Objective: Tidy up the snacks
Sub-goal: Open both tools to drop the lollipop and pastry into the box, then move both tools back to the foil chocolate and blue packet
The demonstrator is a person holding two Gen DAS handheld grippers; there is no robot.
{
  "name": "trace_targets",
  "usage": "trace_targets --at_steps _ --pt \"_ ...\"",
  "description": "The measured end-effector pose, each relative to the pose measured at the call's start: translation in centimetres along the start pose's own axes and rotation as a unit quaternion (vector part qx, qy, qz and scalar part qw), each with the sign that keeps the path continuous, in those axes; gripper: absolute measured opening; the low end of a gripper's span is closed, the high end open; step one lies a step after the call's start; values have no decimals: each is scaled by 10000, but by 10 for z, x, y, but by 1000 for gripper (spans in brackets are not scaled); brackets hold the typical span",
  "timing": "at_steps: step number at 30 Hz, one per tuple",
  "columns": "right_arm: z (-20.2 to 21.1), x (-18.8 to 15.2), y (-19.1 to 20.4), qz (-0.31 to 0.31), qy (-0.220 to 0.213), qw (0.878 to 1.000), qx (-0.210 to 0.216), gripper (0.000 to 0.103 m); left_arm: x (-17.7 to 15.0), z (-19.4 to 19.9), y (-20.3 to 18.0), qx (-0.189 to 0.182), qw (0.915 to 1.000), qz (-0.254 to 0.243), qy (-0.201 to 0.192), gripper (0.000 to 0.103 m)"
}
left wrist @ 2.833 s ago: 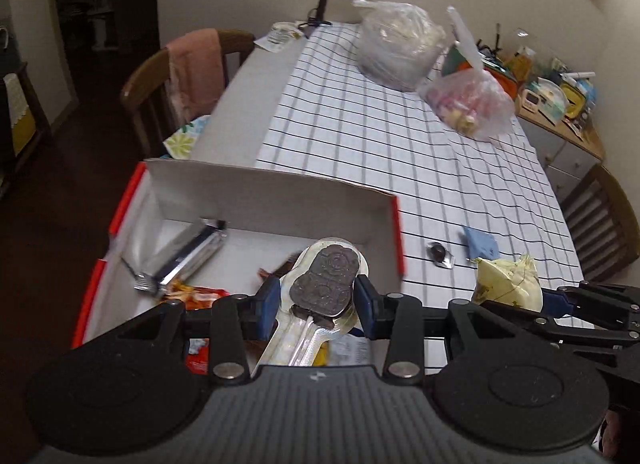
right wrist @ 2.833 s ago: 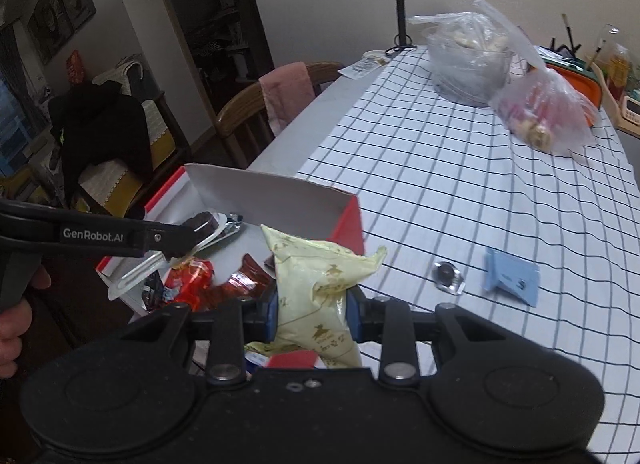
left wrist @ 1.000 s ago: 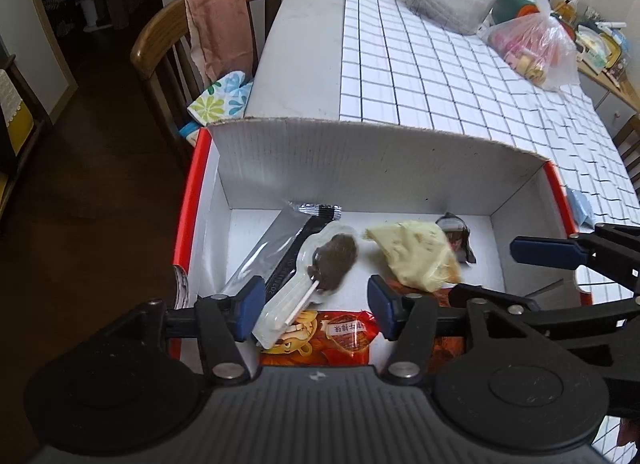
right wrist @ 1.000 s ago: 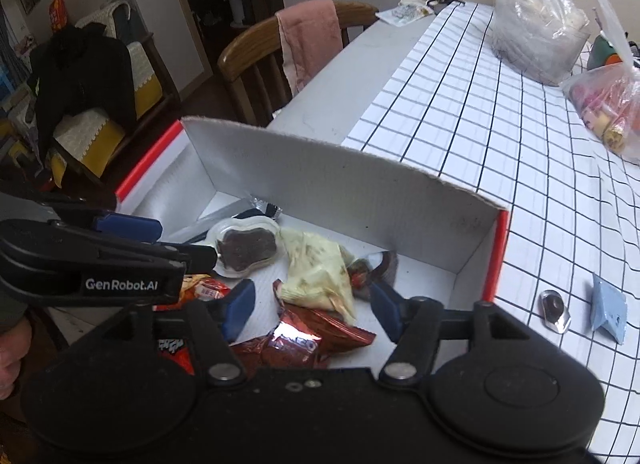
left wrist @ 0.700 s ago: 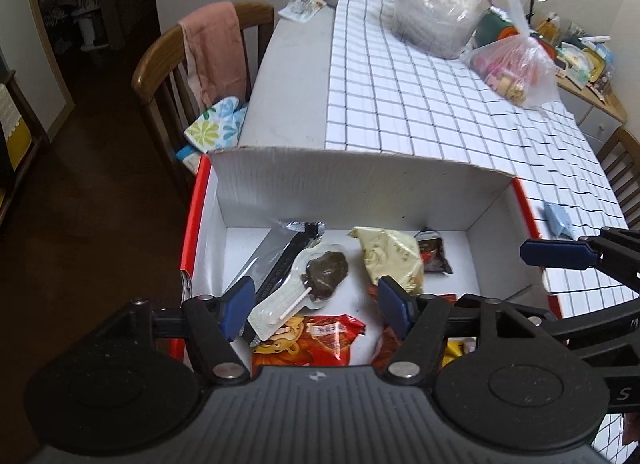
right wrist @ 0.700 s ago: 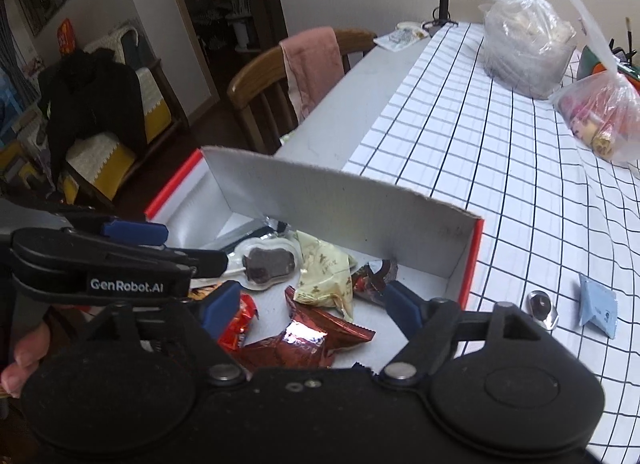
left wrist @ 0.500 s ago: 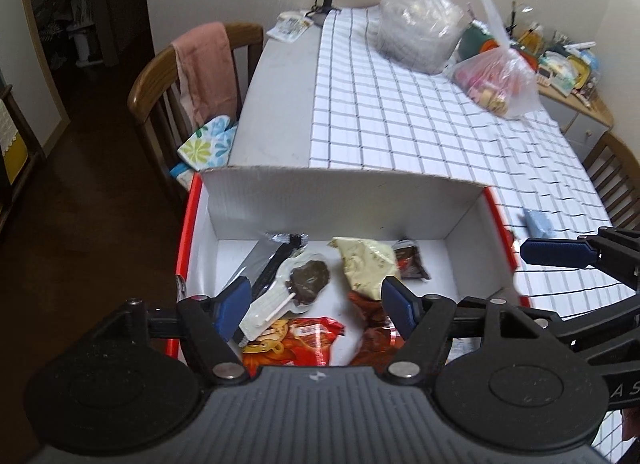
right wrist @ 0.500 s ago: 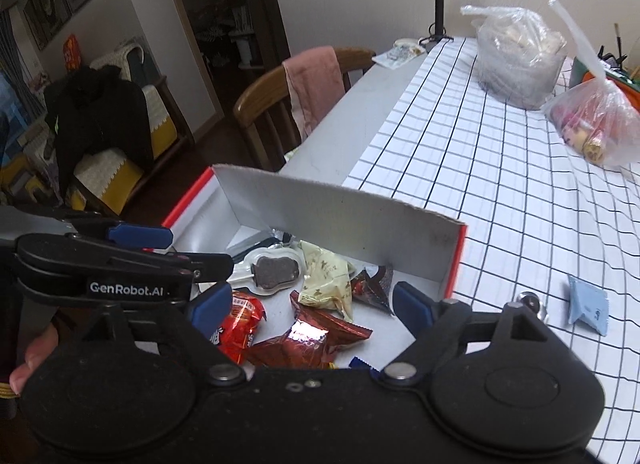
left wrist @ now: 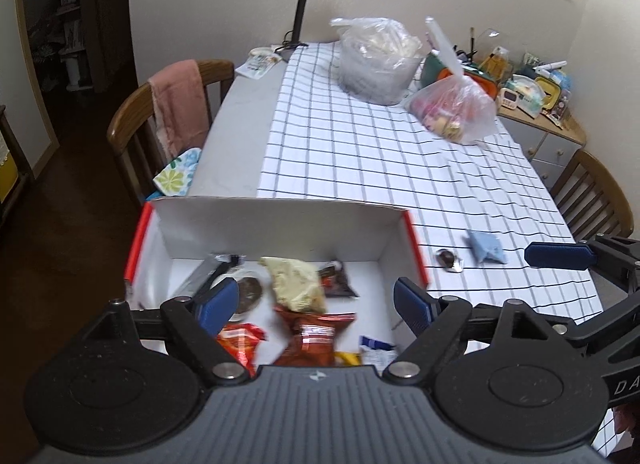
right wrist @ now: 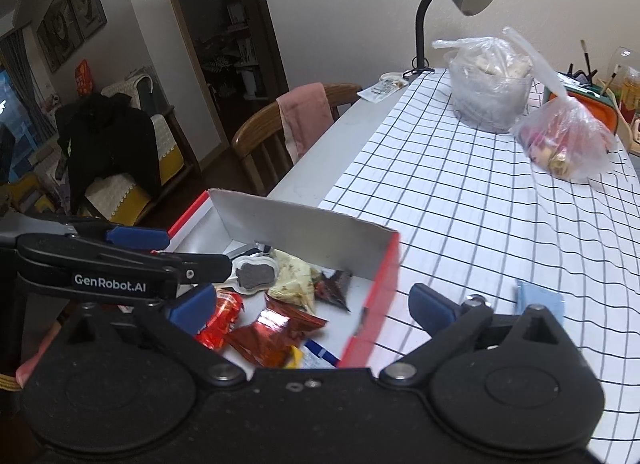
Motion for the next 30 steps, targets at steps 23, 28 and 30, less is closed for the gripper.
trace_targets --at_steps 23,28,30 --pt "31 -35 -194 485 265 9980 -305 103 3 -78 -167 171 9997 152 34 99" --pt "10 -35 -218 768 334 9958 -360 102 7 -106 -182 369 9988 304 90 99" --pt "0 -34 -225 902 364 9948 -305 102 9 -118 -185 469 9981 373 139 99"
Point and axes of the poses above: each gripper's, at about its wrist camera, not at the fingertips, and z roughly against the way its jaws point, y to its left, x to its top, the point moved 3 cm from there along -z, roughly the way its jaws point, and after that the axes turned 7 degrees about -x, right-handed, at the moved point
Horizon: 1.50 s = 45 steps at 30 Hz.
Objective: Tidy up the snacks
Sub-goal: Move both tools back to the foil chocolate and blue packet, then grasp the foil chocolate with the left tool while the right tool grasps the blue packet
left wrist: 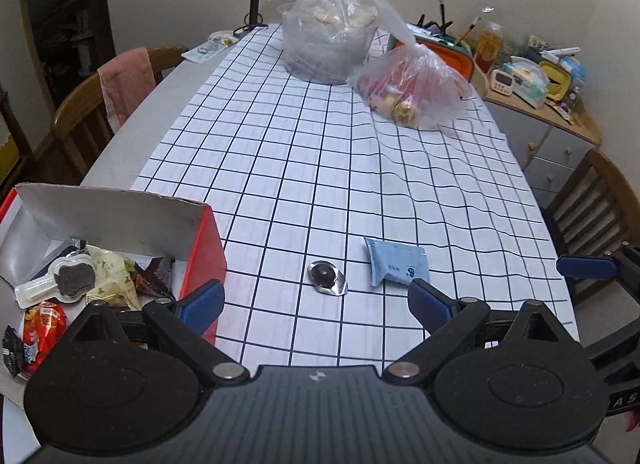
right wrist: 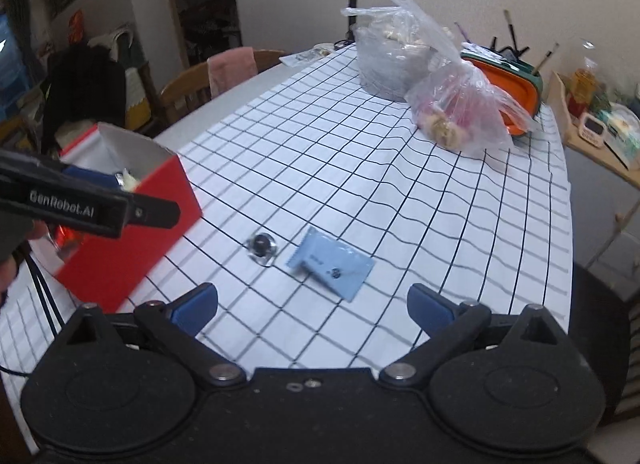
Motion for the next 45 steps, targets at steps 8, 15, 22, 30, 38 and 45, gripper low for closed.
trace_targets --at_steps 8,15,22,30,38,45 --pt "-51 9 -7 937 185 9948 355 101 13 -50 1 184 9985 341 389 99" --pt "-102 17 7 1693 414 9825 651 95 21 -93 11 292 9942 715 745 99" --pt "-143 22 13 1948 661 9743 913 87 23 -123 21 329 9892 986 1038 98" --pt "-162 17 23 2374 734 9638 967 81 19 -152 26 318 9843 1052 1383 75" --pt "-173 19 23 2271 719 9661 1000 75 13 -165 25 350 9836 899 1523 63" --pt "-170 18 20 2134 710 9675 1154 55 16 -169 21 359 9847 766 1524 55"
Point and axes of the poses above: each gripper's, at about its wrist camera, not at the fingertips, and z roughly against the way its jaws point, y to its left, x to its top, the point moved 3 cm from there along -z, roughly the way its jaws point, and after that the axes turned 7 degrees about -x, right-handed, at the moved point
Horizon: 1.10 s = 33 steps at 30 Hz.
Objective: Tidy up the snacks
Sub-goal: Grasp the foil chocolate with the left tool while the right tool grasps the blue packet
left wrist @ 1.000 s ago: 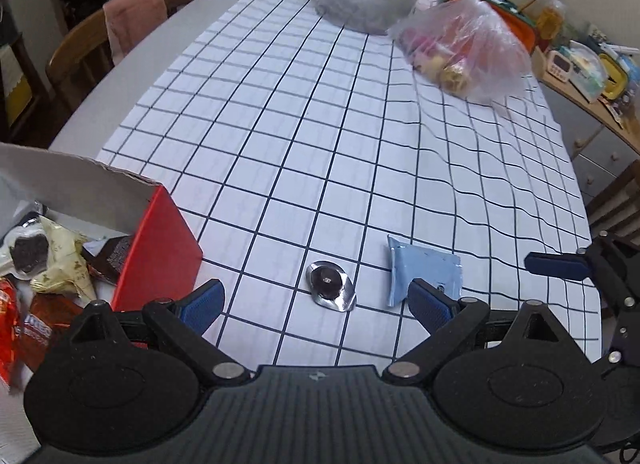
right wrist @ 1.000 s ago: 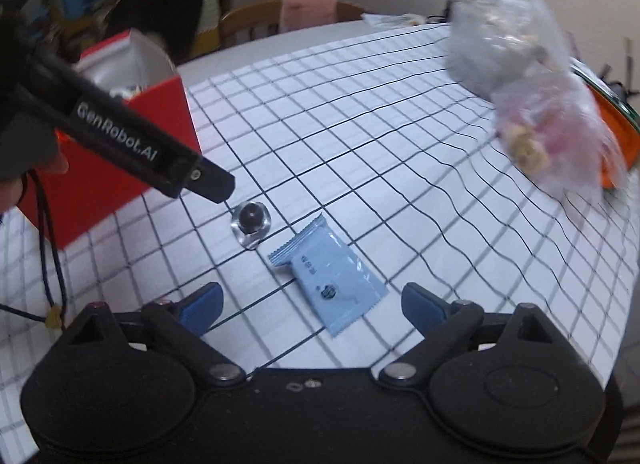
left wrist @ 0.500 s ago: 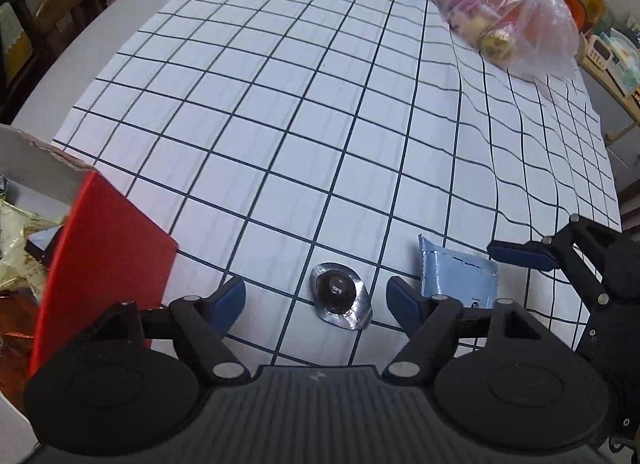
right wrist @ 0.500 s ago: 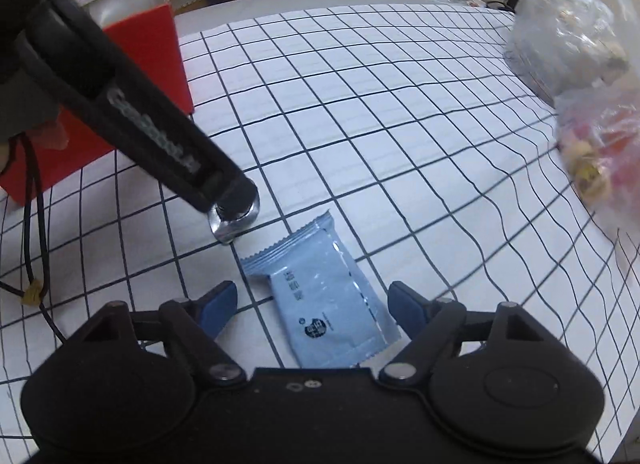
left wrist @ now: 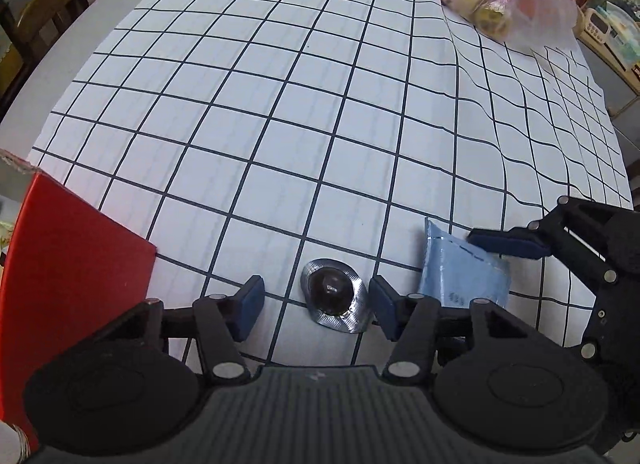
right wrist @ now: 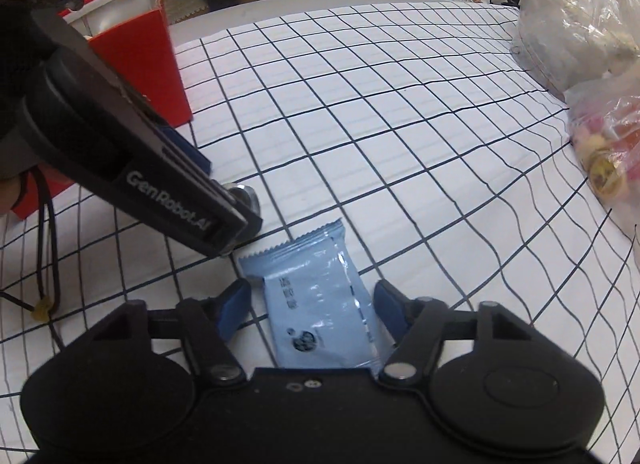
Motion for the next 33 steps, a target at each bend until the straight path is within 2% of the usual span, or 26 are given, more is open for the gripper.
trace_targets --at_steps 3,5,7,24,33 --pt "3 -2 3 -14 -29 10000 -38 48 -1 1 -1 83 9999 -50 -30 44" --pt "5 -4 4 -78 -45 9999 -49 46 -1 1 -1 108 9999 -92 -52 33" --pt "7 -7 5 -169 -63 9998 -56 46 1 0 1 108 9999 -84 -67 28" --pt "50 -35 18 -1493 -71 9871 -580 46 -20 19 15 -158 9998 78 -102 23" --pt "84 -39 41 -1973 -139 9772 -776 46 -44 50 19 -340 9993 89 -161 23"
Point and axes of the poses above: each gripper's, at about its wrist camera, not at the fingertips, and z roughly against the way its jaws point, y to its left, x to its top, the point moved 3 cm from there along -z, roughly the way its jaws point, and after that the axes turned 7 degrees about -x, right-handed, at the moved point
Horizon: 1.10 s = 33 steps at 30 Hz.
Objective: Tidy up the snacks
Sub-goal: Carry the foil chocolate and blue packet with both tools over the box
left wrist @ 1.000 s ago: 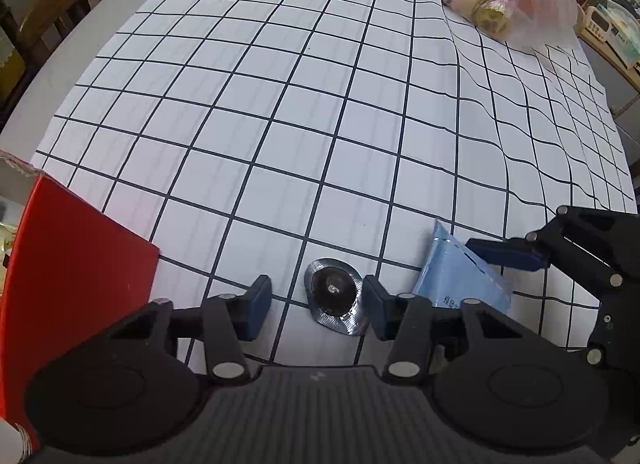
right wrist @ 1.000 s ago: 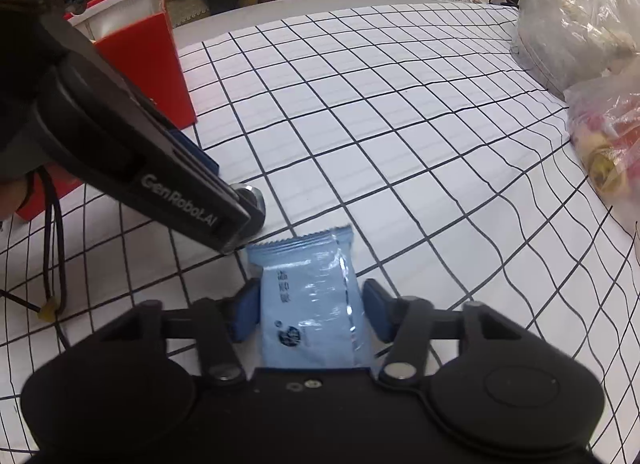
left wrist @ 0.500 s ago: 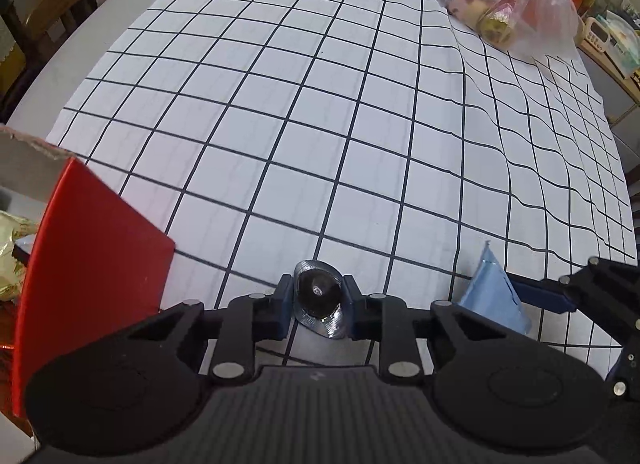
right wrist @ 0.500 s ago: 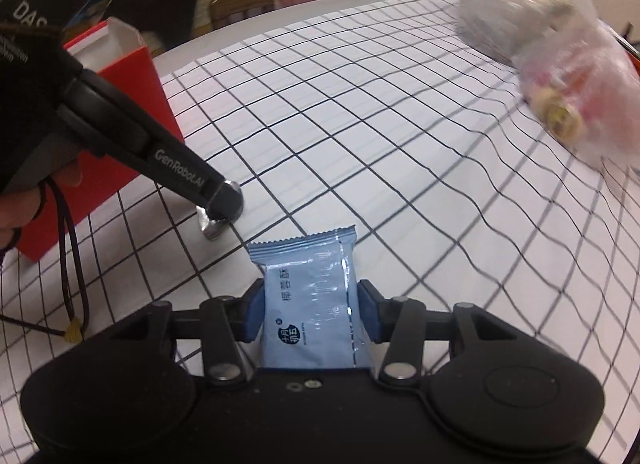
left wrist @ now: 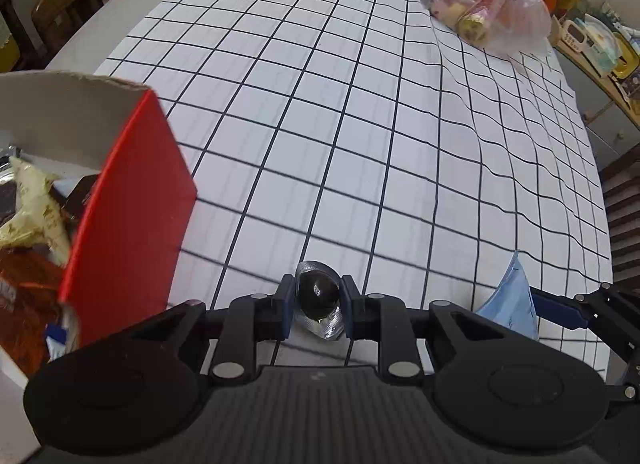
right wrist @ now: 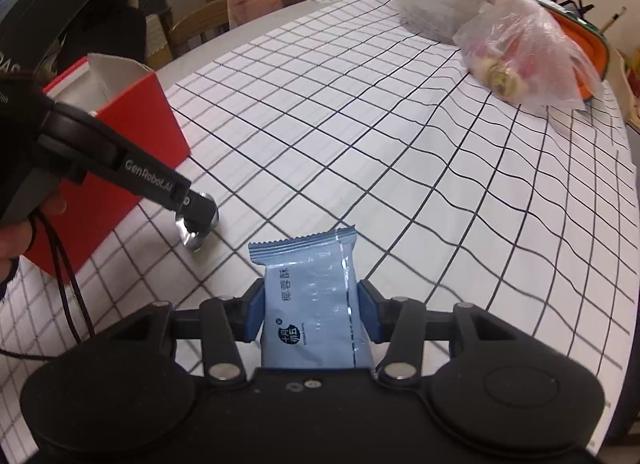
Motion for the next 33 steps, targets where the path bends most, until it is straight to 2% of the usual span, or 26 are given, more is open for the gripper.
trace_targets --at_steps 10,16,26,33 --pt "50 0 27 -244 -147 9993 -258 46 -28 60 1 -277 9993 -100 -220 23" --pt "77 4 48 -401 -227 9985 -305 46 -41 108 8 -326 9976 -180 -583 23" --pt "112 23 100 -487 -423 9977 -200 46 -52 168 37 -483 9946 -450 -805 23" --pt "116 43 146 -543 -507 9971 -160 46 -49 198 76 -561 9923 -587 -936 23"
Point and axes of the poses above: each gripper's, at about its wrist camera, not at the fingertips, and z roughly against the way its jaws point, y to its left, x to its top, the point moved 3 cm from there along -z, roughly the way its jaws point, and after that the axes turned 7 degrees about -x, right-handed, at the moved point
